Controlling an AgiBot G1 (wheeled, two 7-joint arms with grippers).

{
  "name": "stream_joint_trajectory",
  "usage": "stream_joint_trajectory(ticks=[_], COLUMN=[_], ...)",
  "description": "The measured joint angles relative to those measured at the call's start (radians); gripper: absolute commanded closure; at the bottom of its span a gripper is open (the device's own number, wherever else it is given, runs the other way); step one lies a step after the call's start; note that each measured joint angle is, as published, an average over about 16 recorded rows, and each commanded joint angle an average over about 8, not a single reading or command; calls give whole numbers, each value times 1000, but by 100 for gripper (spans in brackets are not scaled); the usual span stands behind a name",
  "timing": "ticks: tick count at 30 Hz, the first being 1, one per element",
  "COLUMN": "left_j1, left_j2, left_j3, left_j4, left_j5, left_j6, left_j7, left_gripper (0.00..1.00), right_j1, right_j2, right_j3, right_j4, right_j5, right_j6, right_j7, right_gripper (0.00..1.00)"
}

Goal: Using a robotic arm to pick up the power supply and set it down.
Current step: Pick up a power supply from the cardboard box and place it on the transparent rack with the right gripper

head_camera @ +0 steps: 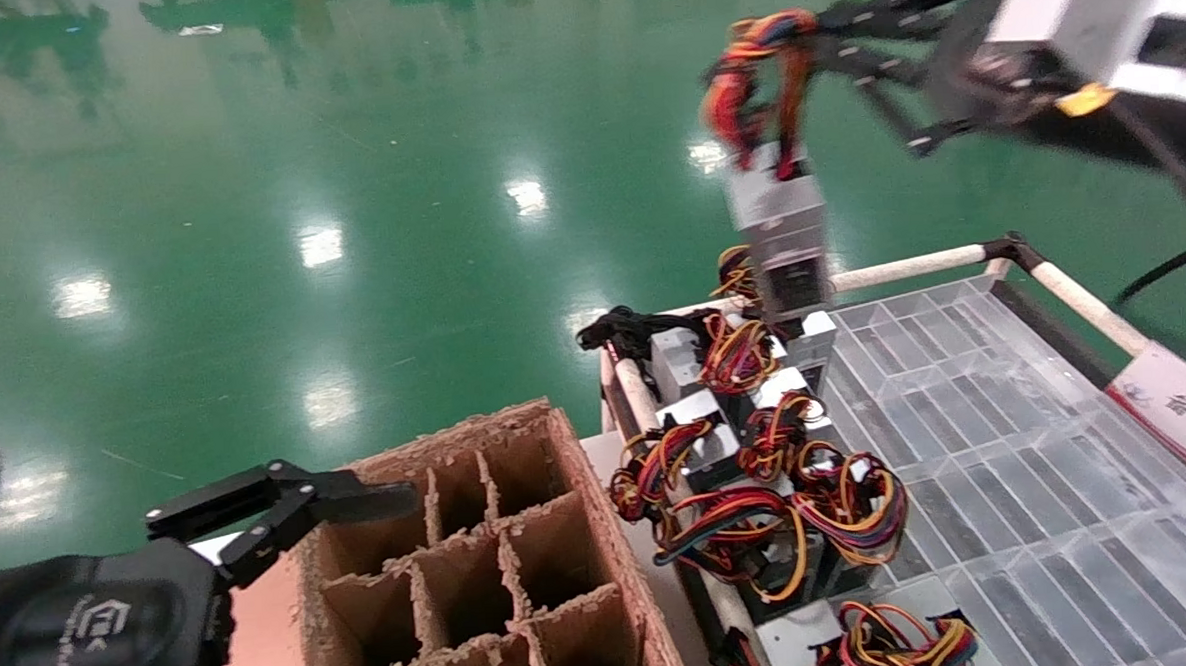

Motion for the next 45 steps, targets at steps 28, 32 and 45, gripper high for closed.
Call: stream_joint_trajectory(ticks=[28,32,45], left_j1=[0,0,0], left_j2=[0,0,0], left_j3=[0,0,1], left_j4=[0,0,0], left_j5=[0,0,0], left_j6=[0,0,0], left_j7=[0,0,0], left_gripper=[0,0,0], right_j1=[-5,-18,-106], right_j2=[56,19,-96], right_j3=[-98,-99,-41], right_j4=[-97,-144,-366], right_j5=[-155,-148,-33], right_j6=[20,18,-39], right_j7=[51,52,16], right_gripper=[100,100,100])
